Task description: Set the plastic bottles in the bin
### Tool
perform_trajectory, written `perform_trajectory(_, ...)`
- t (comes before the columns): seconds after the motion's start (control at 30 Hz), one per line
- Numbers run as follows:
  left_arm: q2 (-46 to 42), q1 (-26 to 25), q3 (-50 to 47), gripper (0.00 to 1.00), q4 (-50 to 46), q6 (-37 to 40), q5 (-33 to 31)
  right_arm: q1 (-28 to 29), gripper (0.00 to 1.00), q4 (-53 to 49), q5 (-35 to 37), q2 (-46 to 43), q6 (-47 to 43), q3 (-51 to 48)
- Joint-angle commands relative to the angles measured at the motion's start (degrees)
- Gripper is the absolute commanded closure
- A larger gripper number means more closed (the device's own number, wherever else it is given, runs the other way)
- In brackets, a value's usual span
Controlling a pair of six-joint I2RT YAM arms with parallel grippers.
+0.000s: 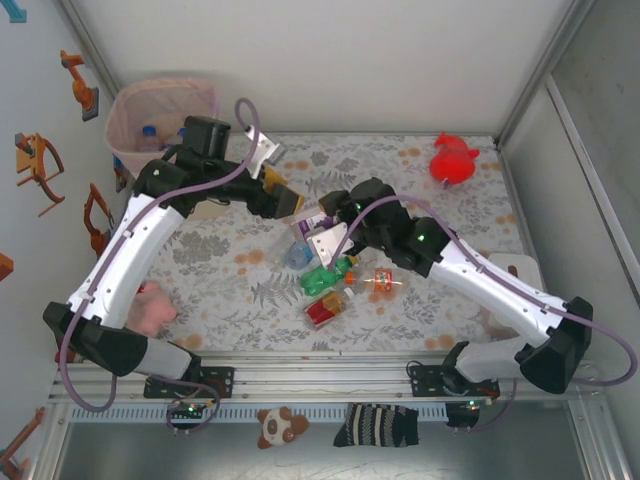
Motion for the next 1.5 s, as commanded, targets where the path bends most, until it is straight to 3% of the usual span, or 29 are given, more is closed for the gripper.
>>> perform_trajectory(0.0,1.0,-3.1,2.2,0.22,-7.4,6.1,-2.2,1.4,0.47,4.1,3.3,-3.1,-8.7,-1.8)
perform_trajectory(0.47,4.1,-9.6,4.0,0.21,-11.0,9.1,-4.8,4.9,0.48,4.6,3.3,-9.2,-15.1,-5.4)
perform_trajectory(1.13,8.6,-12.6,8.5,0.49,-15.1,12.7,-3.5,6.8,0.47,2.8,3.8,-10.7,-16.4,-5.4)
perform_trajectory(1.33,8.7,-12.6,8.6,0.55,-15.2,12.7,-4.6,7.0,0.35,2.0,5.1,-10.9,-15.9,-5.4)
perform_trajectory(1.47,8.7,-12.6,8.6,0.58,-15.1,12.7,-4.8,7.1,0.12,0.8,5.7,-11.7,-14.7,-5.3)
